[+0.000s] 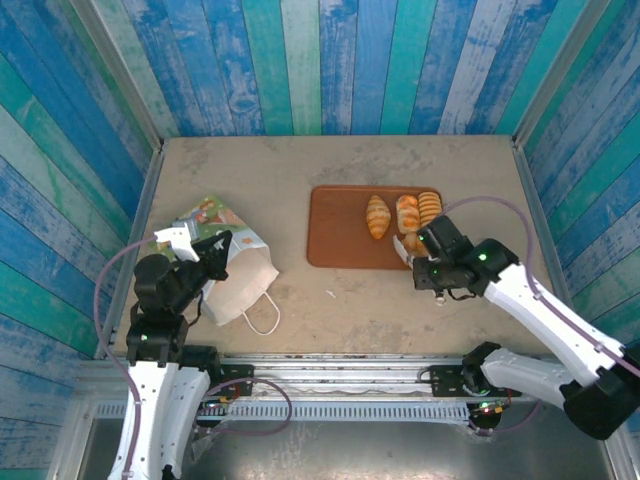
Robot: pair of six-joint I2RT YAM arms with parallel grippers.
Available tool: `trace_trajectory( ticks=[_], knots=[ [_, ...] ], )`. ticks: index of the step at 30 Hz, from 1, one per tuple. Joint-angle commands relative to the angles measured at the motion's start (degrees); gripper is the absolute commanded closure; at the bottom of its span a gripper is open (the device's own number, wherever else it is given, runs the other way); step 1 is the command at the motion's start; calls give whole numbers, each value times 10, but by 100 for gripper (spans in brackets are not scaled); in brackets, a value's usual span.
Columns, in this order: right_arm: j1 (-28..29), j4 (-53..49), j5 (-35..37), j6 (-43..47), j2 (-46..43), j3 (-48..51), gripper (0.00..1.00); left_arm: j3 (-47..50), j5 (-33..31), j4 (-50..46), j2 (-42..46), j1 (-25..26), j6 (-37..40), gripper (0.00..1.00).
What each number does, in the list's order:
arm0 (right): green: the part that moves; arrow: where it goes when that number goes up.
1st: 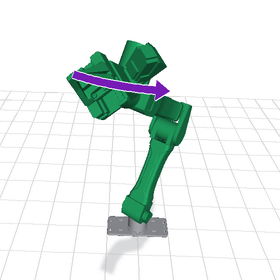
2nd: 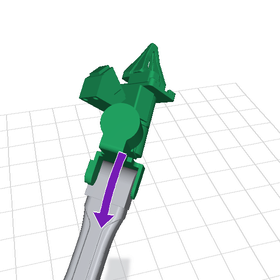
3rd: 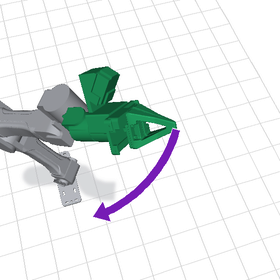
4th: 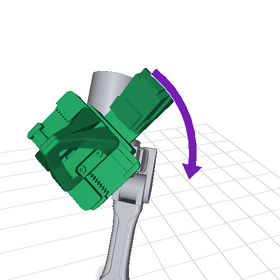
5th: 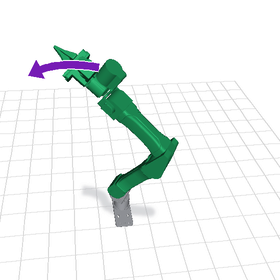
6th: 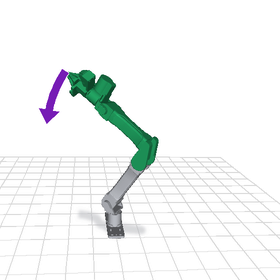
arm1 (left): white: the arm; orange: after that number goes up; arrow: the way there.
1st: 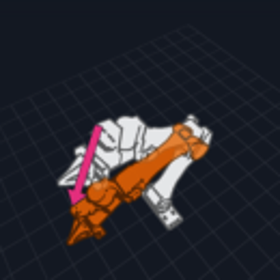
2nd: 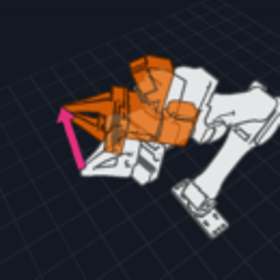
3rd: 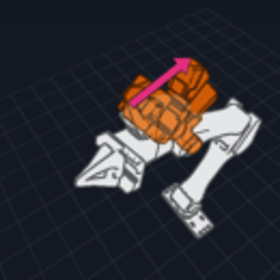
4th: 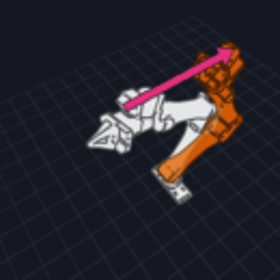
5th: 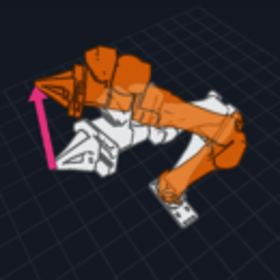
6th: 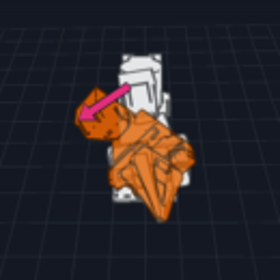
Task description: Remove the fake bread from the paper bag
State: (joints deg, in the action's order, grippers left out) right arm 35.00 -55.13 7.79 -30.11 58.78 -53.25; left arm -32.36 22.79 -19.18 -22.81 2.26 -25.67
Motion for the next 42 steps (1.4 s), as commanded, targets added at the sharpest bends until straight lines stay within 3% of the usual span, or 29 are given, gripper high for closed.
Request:
trace_trajectory(
  ticks=[1,9,23,42],
  knots=[
    [-3,62,-76,27,-56,2,47,3,-4,35,-10,0,-10,100],
    [19,179,-221,34,-64,4,51,-27,-21,10,-18,1,-7,100],
    [204,277,-175,112,107,-53,52,-32,-37,22,-34,0,-53,100],
    [251,338,-181,131,242,-83,53,-40,-58,22,-40,0,-71,100]
  ],
)
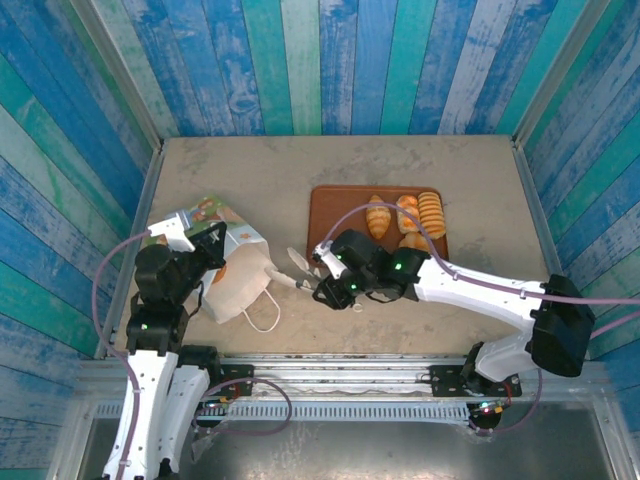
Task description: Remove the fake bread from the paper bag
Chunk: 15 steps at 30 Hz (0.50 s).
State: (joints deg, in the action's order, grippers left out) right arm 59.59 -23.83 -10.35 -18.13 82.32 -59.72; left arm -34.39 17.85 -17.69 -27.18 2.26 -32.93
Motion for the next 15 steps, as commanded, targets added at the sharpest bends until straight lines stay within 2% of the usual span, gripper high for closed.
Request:
trace_trajectory(
  ticks=[1,9,15],
  knots=[
    [6,26,1,10,11,-19,53,-20,-11,4,7,0,3,100],
    [14,51,-10,-1,34,-18,53,-16,-64,-24,29,1,7,100],
    [56,54,16,0,67,-55,53,-12,-75,-21,24,0,-5,100]
  ],
)
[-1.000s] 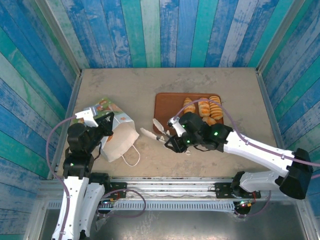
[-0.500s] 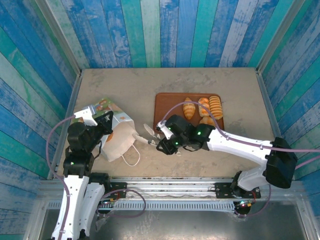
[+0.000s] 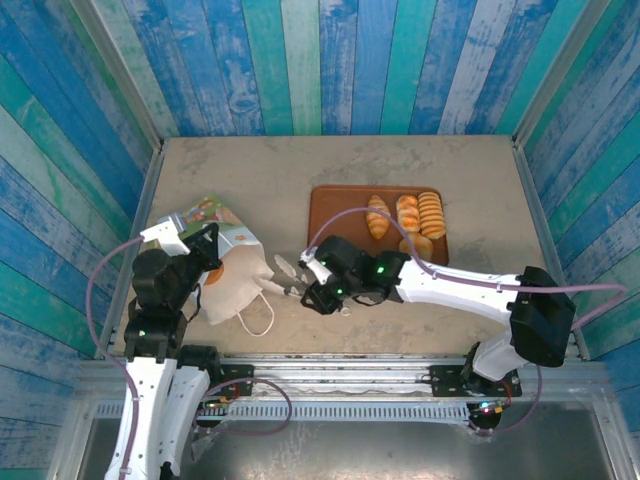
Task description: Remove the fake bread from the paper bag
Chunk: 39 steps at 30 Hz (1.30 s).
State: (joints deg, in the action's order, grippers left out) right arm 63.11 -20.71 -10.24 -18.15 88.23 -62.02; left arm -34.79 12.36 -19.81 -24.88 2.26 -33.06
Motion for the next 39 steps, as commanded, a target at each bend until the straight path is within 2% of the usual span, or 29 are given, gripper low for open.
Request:
trace_trajectory(
  ticks=[1,5,10,18,21,30,35,39],
  knots=[
    [28,20,29,-1,13,-38,53,-8,-22,2,1,0,-6,100],
    [33,1,97,-26,16,-40,54,-12,-29,1,-1,0,-9,100],
    [43,38,30,-11,3,-26,54,-9,-28,6,-1,0,-11,100],
    [58,-30,192,-31,-7,-24,55,-7,-28,9,1,1,-15,100],
    [57,-29,198,-26,-41,6,55,-9,-31,7,2,0,-11,100],
    [72,25,105,5,-105,48,55,0,-21,25,-3,0,-19,100],
    [107,41,77,25,-55,10,55,0,-19,27,-3,0,-24,100],
    [119,39,75,28,18,-44,55,2,-13,29,-1,0,-29,100]
  ],
)
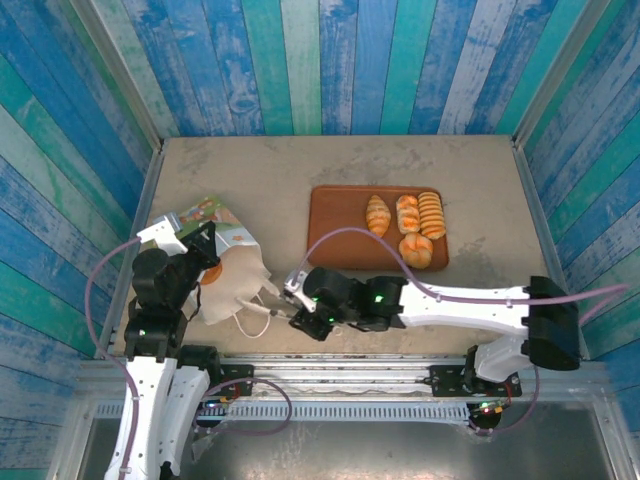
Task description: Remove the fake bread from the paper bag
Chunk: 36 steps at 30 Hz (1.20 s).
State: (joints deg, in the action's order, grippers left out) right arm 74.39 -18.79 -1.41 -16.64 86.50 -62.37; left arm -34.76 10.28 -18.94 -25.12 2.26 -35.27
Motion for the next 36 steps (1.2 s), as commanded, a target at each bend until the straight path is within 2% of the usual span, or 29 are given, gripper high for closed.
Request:
trace_trajectory(
  ticks=[1,5,10,18,23,27,29,32,36],
  knots=[
    [6,17,-5,10,56,-56,55,2,8,18,3,0,-7,100],
    [4,-28,64,-13,147,-144,54,3,10,16,7,0,-10,100],
    [-4,-57,80,-25,250,-251,51,5,13,16,12,1,-11,100],
    [-40,-75,39,-41,354,-362,42,4,19,20,9,0,-4,100],
    [-55,-90,-14,-38,409,-422,40,7,24,23,7,0,-3,100],
    [-56,-109,-27,-40,446,-460,40,12,27,26,7,0,-5,100],
    [-56,-108,-32,-40,451,-463,43,14,27,26,8,0,-6,100],
    [-56,-109,-33,-36,443,-457,55,13,23,26,8,0,-4,100],
    [-55,-94,-15,-27,401,-415,62,16,20,27,7,1,-6,100]
  ],
)
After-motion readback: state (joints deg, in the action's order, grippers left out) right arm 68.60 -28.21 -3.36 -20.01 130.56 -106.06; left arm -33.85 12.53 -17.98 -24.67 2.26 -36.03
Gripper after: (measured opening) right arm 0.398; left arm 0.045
